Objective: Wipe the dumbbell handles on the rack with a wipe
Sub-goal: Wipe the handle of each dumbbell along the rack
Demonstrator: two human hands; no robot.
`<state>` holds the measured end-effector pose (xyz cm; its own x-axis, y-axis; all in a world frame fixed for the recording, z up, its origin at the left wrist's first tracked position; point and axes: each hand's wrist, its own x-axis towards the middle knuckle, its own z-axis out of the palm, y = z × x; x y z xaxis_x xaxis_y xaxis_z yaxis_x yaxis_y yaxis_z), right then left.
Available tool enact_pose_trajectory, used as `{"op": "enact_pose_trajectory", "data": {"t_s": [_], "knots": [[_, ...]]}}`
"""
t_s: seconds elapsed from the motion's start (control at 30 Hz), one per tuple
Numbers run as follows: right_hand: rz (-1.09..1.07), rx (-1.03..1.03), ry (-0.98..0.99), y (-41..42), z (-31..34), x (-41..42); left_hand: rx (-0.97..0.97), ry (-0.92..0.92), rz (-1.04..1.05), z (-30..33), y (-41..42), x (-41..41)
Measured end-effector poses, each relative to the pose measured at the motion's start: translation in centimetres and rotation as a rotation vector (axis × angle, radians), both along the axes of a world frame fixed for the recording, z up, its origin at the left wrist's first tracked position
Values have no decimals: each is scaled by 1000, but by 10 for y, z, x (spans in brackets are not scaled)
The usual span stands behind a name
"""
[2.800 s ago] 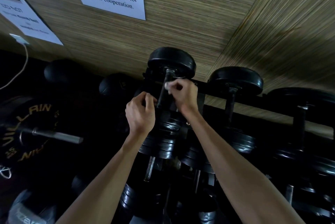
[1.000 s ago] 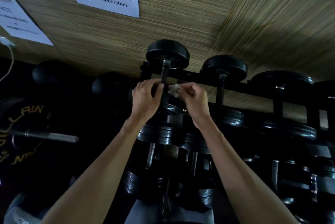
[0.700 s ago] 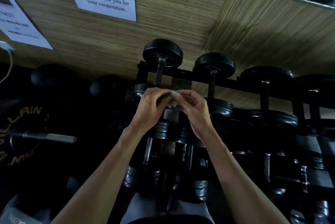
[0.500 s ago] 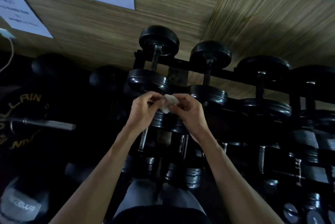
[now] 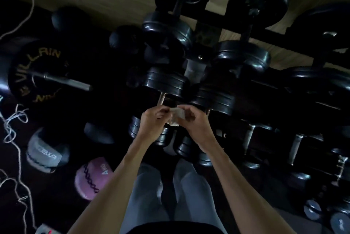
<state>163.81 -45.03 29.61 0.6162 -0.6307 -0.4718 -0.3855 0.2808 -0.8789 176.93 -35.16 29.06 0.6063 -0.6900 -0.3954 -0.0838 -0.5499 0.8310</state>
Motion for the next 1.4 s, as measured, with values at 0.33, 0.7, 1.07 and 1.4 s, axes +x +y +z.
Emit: {"op": "enact_pose_trajectory", "data": {"t_s": [0.33,0.7,1.07,1.4], "knots": [[-177,-240,339,20,-124,42,167,-498,-62,-135,48,25],[-201,-422,362,3,-206,122,100,-587,4,-187,40,43],[-235,-398,399,-9,-218,133,87,-597,24,-187,42,44],[-173,-238,374,4,-218,116,99,-569,62,-187,43,43]]}}
